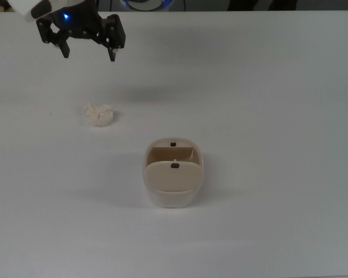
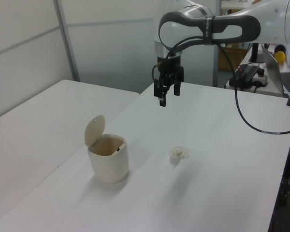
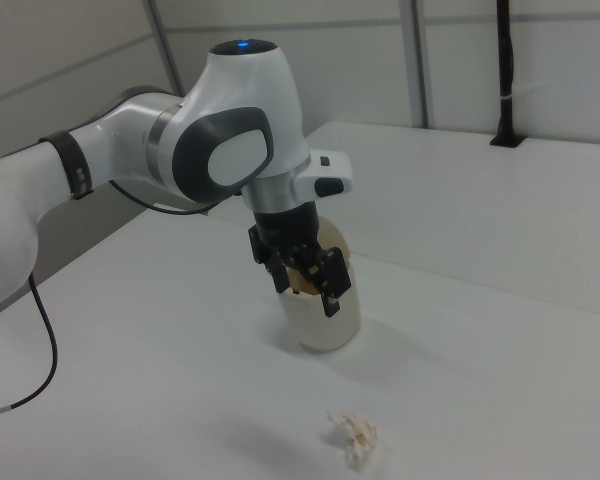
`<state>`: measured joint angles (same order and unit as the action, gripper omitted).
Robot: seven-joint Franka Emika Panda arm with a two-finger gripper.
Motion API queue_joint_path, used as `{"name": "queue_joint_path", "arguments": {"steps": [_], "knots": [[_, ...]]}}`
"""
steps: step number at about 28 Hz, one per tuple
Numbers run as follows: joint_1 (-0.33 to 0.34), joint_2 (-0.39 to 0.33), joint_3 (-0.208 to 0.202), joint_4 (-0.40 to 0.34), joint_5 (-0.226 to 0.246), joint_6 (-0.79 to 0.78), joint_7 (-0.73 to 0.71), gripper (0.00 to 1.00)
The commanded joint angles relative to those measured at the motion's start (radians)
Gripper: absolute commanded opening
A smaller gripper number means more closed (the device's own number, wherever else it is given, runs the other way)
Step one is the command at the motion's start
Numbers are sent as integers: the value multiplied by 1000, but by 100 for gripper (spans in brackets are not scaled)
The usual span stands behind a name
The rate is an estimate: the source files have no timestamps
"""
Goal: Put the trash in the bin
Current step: 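Move the open gripper down over the crumpled white paper ball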
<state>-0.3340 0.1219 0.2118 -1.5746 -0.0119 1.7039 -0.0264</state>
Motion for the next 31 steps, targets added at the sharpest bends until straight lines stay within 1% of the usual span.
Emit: {"name": "queue_joint_path", "arguments": {"steps": [1,3,6,7,12,13,18,21,24,25,31], "knots": [[7,-11,-3,-39,20,33,-19,100],[10,-10,-3,-50,20,40,-20,100],[13,-13,-2,-90,20,66,-20,100],[27,-15,-2,-122,20,92,-18,100],[61,-13,-3,-200,20,167,0,100],[70,-13,-3,-226,20,198,22,100],[75,-13,-3,-260,12,230,42,100],[73,-7,-3,-294,3,273,42,100],[69,8,-6,-324,-14,328,42,100],[64,16,-11,-332,-32,356,42,100],[36,65,-14,-343,-95,404,42,100]]}}
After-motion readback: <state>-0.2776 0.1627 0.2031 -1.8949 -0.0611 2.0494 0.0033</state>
